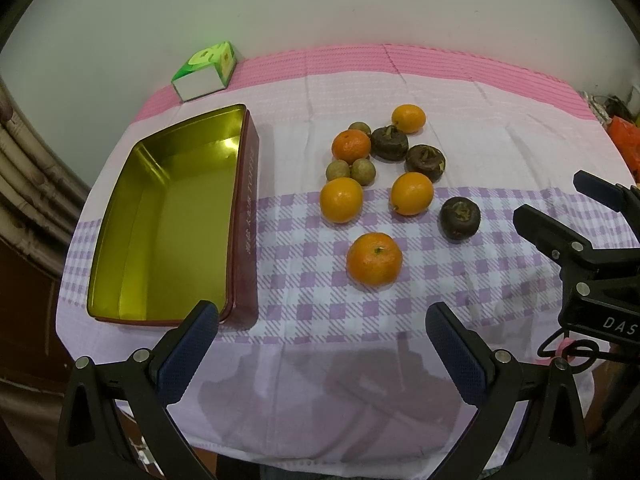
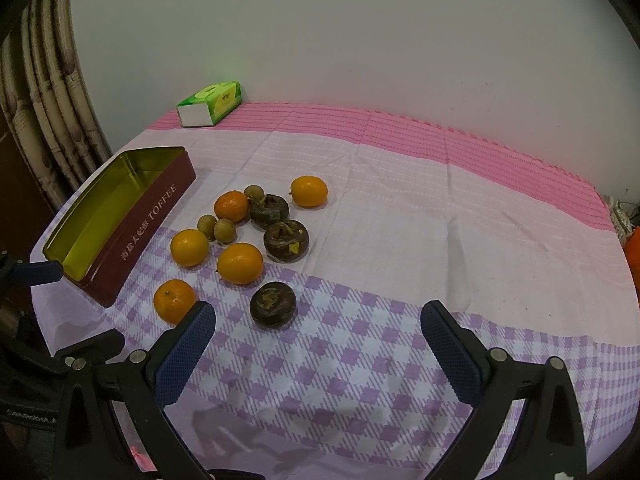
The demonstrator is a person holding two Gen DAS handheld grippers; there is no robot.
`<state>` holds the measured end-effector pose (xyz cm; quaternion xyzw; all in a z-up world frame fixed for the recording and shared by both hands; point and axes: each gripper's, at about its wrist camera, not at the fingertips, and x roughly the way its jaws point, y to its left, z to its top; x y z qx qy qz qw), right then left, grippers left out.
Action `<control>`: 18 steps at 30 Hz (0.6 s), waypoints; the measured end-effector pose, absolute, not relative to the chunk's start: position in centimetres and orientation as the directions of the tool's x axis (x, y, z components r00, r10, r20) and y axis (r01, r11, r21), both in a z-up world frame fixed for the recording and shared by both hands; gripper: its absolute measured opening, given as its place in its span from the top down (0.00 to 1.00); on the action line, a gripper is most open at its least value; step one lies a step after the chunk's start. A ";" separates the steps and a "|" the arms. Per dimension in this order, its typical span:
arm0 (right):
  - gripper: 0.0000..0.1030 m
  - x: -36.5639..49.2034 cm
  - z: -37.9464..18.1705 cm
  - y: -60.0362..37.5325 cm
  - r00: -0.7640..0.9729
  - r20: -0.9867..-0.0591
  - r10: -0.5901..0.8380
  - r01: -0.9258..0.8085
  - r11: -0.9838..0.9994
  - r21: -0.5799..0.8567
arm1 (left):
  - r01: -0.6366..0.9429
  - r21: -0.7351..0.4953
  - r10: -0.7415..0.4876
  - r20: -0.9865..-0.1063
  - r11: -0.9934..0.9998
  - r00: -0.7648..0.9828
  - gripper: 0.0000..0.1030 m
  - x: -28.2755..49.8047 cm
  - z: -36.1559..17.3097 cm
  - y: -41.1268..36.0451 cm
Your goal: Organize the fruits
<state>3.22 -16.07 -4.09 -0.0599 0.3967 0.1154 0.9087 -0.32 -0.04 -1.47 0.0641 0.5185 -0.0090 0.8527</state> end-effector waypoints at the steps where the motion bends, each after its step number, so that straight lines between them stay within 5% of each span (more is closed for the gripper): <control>1: 0.01 3.2 -4.1 -16.1 0.658 -0.735 0.162 -0.256 0.967 -0.016 | 0.084 0.098 0.048 -0.885 0.992 0.464 0.00 -0.3 -1.5 0.0; 18: 0.01 4.2 -4.1 -17.4 0.650 -0.744 0.153 -0.228 0.974 0.000 | 0.099 0.078 0.022 -0.877 0.992 0.480 0.02 0.4 -1.5 -0.8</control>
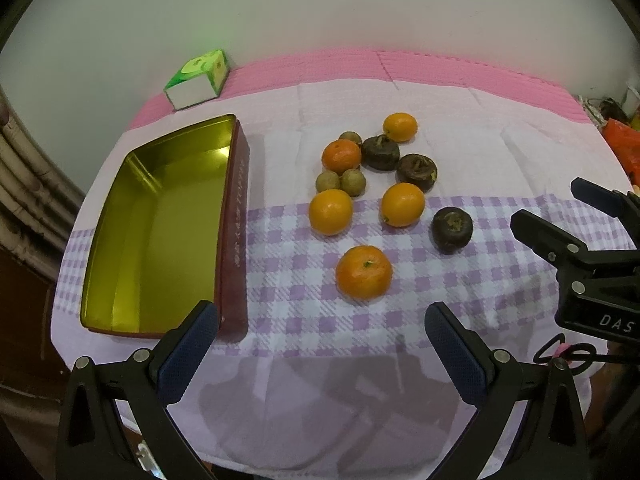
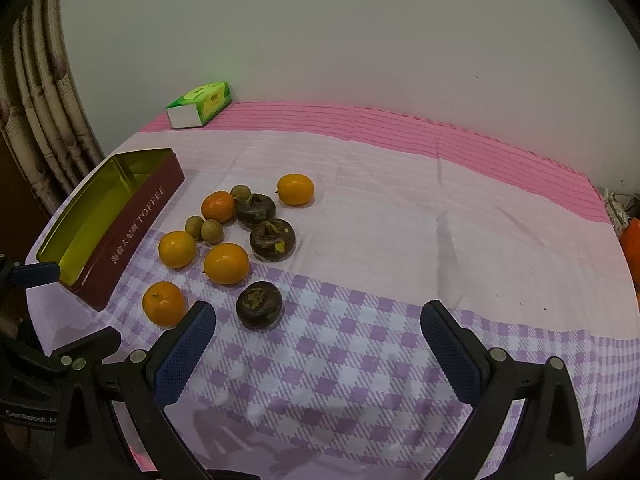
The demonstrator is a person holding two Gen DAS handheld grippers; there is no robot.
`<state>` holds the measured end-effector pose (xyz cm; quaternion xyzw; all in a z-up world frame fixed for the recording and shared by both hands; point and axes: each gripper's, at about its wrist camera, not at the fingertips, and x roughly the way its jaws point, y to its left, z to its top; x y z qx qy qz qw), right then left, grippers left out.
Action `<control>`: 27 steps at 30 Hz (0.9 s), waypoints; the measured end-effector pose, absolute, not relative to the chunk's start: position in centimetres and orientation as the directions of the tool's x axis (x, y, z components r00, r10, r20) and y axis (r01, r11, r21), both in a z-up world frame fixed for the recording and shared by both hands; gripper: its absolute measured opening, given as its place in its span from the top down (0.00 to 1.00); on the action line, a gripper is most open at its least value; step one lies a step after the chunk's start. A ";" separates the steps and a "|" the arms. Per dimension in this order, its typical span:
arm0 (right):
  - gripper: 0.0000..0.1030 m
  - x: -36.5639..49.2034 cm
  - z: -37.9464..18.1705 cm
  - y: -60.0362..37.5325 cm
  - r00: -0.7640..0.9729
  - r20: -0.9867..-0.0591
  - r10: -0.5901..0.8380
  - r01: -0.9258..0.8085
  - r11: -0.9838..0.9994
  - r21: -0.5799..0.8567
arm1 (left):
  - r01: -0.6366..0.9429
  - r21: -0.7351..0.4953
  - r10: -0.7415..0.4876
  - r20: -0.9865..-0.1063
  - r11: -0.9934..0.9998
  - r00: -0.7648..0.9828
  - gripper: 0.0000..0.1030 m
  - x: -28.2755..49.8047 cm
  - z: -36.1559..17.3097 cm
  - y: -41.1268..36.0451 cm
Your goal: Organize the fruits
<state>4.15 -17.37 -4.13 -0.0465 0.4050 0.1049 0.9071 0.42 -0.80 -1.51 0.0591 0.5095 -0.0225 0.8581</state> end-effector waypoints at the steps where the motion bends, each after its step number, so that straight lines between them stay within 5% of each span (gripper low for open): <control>1: 0.01 4.2 -4.1 -17.5 0.649 -0.746 0.152 -0.225 0.974 0.002 | 0.101 0.071 0.014 -0.877 0.992 0.480 0.03 0.5 -1.5 -0.8; 27: 0.01 5.6 -5.1 -19.6 0.620 -0.773 0.133 -0.163 0.986 0.038 | 0.160 -0.052 -0.107 -0.927 0.986 0.359 0.50 5.3 -5.5 -1.6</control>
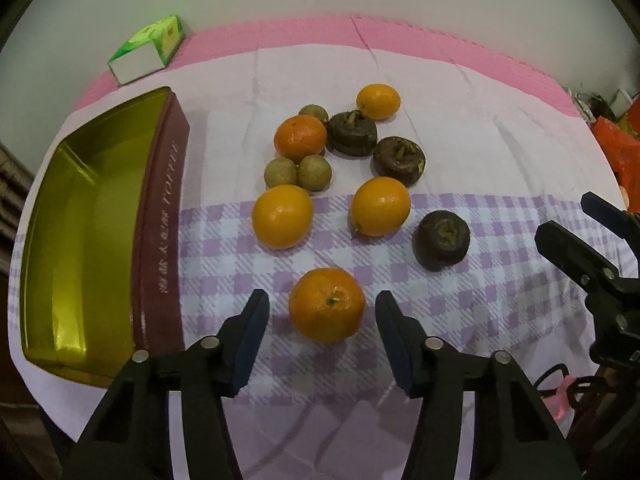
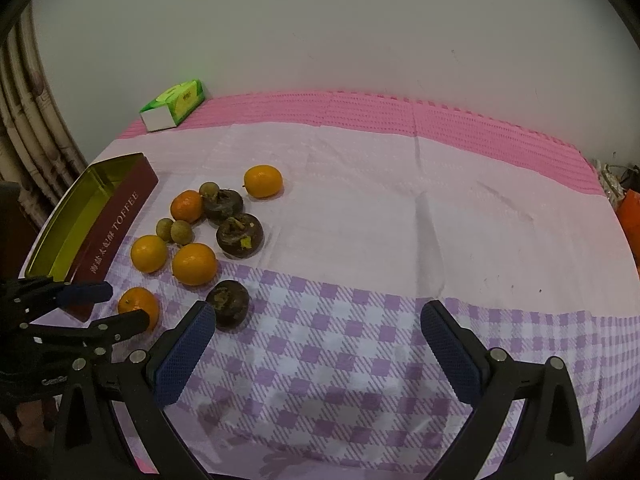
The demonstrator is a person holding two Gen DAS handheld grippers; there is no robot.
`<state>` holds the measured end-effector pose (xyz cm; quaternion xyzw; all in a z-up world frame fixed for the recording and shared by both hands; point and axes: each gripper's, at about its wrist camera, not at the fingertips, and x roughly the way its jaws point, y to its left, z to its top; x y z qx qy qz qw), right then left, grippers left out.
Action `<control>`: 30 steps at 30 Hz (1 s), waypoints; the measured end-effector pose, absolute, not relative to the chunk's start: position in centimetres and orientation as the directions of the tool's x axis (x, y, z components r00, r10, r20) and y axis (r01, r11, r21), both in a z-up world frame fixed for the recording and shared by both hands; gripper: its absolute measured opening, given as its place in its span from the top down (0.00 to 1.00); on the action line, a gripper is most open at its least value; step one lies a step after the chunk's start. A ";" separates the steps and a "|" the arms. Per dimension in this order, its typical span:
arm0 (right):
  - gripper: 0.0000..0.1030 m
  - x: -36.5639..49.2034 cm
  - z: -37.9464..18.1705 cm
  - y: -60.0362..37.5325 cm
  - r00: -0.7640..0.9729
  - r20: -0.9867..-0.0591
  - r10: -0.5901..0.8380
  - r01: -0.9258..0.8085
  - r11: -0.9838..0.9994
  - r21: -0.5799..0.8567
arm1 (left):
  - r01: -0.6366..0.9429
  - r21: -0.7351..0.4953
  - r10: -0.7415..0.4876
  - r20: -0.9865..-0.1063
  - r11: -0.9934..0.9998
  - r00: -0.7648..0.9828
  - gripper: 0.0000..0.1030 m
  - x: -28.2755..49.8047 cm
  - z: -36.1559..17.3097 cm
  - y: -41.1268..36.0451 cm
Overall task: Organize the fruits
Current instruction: 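Grasp the orange nearest the left gripper with the left gripper, then carry the orange into the tin with the left gripper while the right grasps a dark fruit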
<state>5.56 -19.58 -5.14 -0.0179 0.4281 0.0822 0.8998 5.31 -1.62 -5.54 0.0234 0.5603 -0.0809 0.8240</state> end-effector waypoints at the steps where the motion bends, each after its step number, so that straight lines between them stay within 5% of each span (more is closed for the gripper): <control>1: 0.01 5.5 -5.2 -19.6 0.619 -0.774 0.132 -0.163 0.986 0.039 | 0.162 -0.058 -0.112 -0.929 0.985 0.352 0.51 5.5 -5.8 -1.7; 5: 0.01 5.6 -5.4 -19.6 0.613 -0.779 0.134 -0.162 0.986 0.042 | 0.162 -0.062 -0.115 -0.934 0.985 0.338 0.57 5.8 -6.4 -1.7; 30: 0.01 5.5 -6.4 -18.3 0.593 -0.792 0.145 -0.198 0.980 0.031 | 0.180 -0.070 -0.141 -0.898 0.981 0.417 0.58 4.6 -2.4 -0.1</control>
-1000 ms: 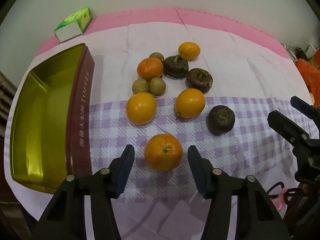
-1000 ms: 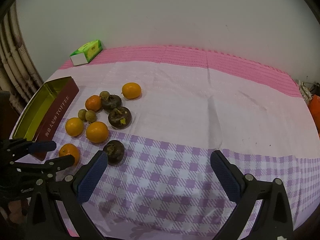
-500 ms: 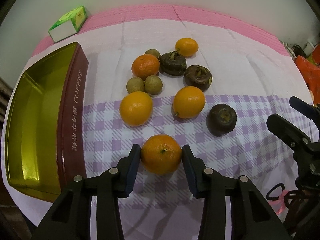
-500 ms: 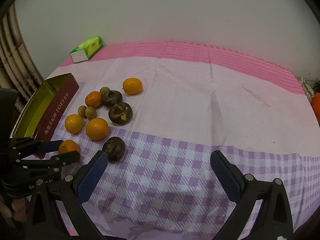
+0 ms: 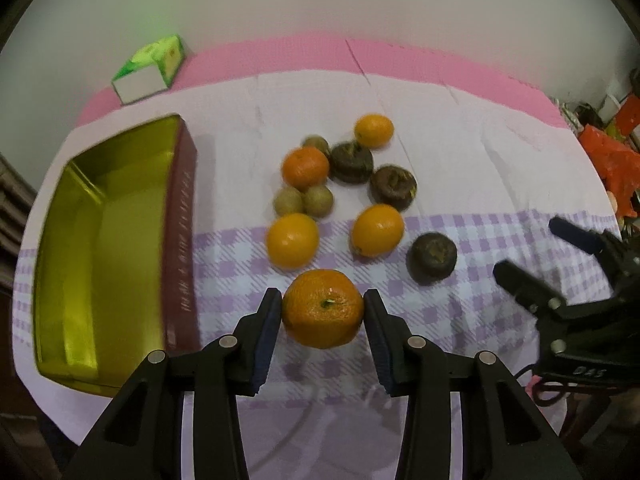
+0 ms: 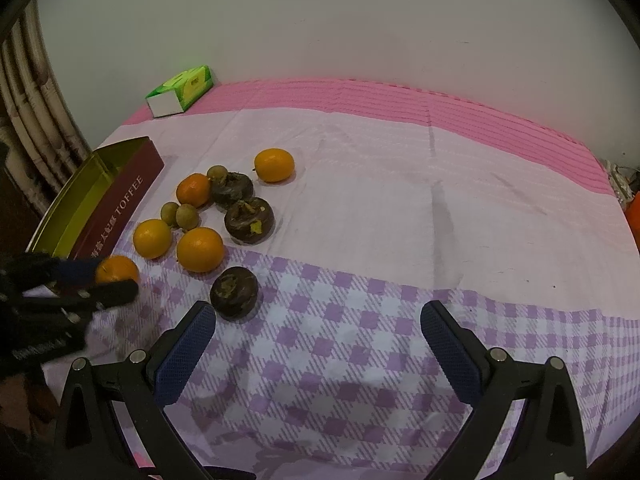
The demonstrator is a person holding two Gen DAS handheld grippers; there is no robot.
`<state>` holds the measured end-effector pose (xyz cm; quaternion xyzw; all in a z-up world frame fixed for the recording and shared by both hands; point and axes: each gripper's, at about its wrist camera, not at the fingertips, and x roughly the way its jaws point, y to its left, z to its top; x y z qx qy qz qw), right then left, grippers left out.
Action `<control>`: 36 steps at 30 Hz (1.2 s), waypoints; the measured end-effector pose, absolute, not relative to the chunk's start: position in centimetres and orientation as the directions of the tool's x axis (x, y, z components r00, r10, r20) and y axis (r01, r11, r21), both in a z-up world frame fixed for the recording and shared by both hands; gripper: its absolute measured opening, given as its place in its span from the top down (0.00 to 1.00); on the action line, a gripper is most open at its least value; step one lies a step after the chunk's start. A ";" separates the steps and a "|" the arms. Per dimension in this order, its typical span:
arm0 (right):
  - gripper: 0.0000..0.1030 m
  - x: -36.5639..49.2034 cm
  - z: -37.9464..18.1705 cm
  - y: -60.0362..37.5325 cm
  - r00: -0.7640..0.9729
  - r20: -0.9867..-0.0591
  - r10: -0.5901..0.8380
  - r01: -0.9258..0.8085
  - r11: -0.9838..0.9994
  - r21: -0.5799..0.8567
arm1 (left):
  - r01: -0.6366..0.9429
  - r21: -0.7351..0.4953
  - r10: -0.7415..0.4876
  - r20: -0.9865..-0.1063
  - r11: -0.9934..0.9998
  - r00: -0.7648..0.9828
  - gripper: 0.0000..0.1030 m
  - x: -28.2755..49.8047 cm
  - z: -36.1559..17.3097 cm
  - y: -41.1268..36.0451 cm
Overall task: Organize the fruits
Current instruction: 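Carry the orange into the tin with the left gripper while the right grasps a dark fruit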
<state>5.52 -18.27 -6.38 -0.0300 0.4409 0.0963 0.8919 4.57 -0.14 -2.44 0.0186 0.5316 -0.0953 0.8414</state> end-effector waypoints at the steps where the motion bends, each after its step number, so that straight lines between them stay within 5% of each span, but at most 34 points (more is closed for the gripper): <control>1: 0.01 5.5 -6.5 -18.2 0.590 -0.794 0.146 -0.202 0.979 0.030 | 0.175 -0.069 -0.139 -0.893 0.982 0.427 0.58 4.6 -1.9 0.4; 20: 0.09 5.7 -7.9 -15.1 0.546 -0.815 0.194 -0.296 0.955 0.029 | -0.094 0.027 0.067 -0.891 0.995 0.450 0.58 6.8 -1.3 15.0; 31: 0.32 7.2 -9.0 -12.5 0.527 -0.831 0.179 -0.350 0.936 -0.020 | -0.181 -0.006 0.058 -0.936 0.984 0.347 0.58 7.2 -4.9 18.8; 36: 0.34 7.7 -9.3 -12.2 0.520 -0.836 0.174 -0.349 0.937 -0.023 | -0.196 -0.007 0.056 -0.949 0.981 0.311 0.58 7.9 -5.9 19.4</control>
